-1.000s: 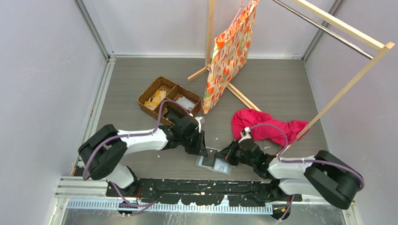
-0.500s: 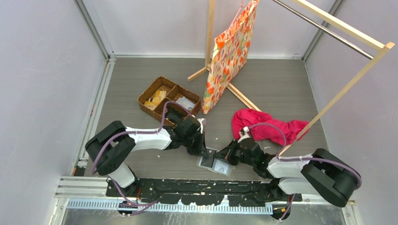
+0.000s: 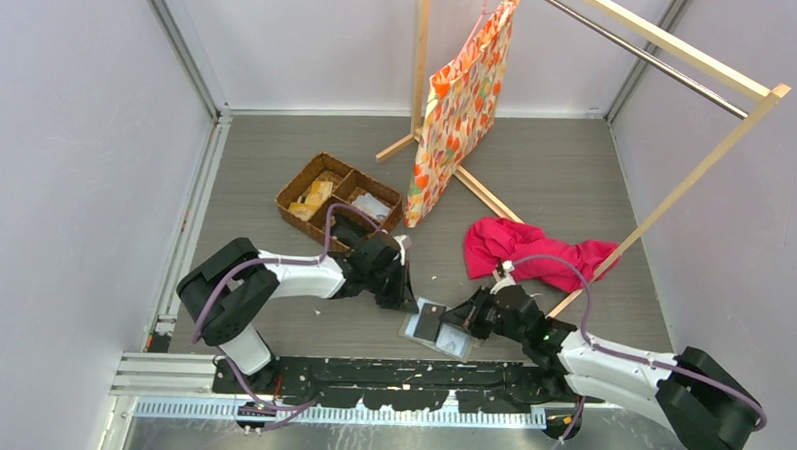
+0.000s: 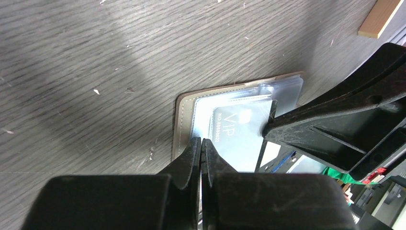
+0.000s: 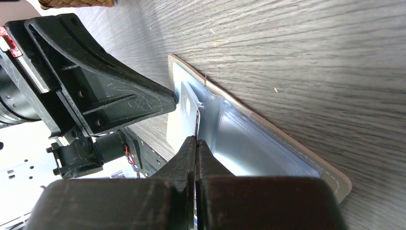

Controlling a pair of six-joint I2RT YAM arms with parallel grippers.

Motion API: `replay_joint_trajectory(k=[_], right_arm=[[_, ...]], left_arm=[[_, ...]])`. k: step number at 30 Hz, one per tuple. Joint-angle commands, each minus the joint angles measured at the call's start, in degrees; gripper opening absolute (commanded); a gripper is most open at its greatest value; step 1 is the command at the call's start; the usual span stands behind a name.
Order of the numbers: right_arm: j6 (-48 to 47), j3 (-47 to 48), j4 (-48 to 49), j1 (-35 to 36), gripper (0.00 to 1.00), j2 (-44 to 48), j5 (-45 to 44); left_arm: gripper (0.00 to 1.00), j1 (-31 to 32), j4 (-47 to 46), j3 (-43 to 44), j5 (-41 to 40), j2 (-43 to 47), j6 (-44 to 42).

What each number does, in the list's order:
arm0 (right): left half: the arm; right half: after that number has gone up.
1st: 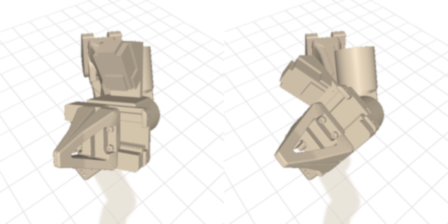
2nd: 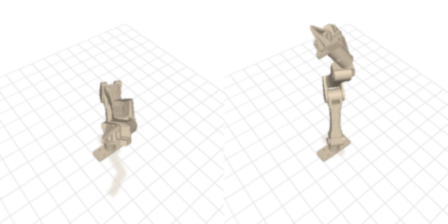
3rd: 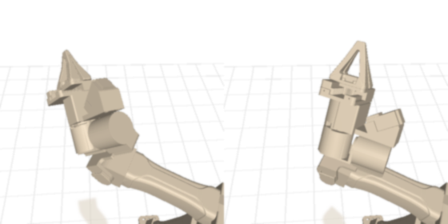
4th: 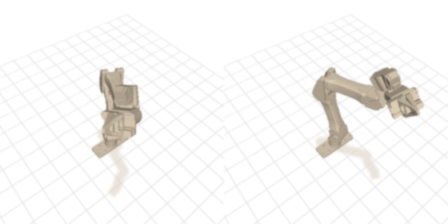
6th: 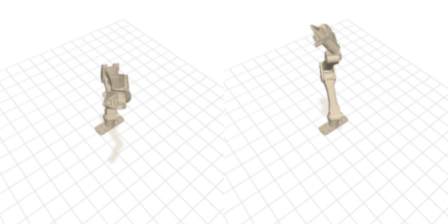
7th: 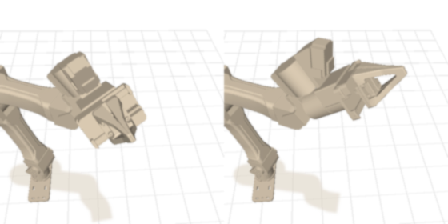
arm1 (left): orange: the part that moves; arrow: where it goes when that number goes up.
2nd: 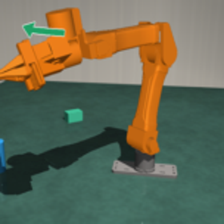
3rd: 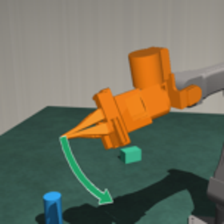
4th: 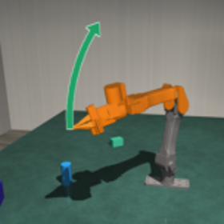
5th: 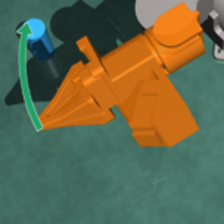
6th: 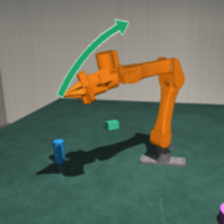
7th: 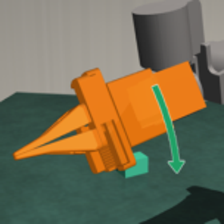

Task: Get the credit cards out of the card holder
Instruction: Remove the credit card from the card holder.

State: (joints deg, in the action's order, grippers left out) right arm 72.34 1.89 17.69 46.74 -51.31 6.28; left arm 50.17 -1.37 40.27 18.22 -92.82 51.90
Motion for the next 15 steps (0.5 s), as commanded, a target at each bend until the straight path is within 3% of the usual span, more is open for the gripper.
replay_joint_trajectory(k=[1,10,15], right_arm=[[0.5,-1.1,-4.7,-0.2,0.01,3.8,-1.0],[1.5,-1.6,-7.6,-0.2,0.03,7.9,-1.8],[2.2,-1.6,-7.7,-0.2,0.15,8.0,-1.9]], left_arm=[[0.01,-0.1,2.3,-1.3,-3.0,-3.3,-1.3],[0.01,-0.1,2.7,-1.6,-3.4,-3.8,-1.1],[0.01,-0.2,3.1,-1.6,-3.8,-3.8,-1.2]])
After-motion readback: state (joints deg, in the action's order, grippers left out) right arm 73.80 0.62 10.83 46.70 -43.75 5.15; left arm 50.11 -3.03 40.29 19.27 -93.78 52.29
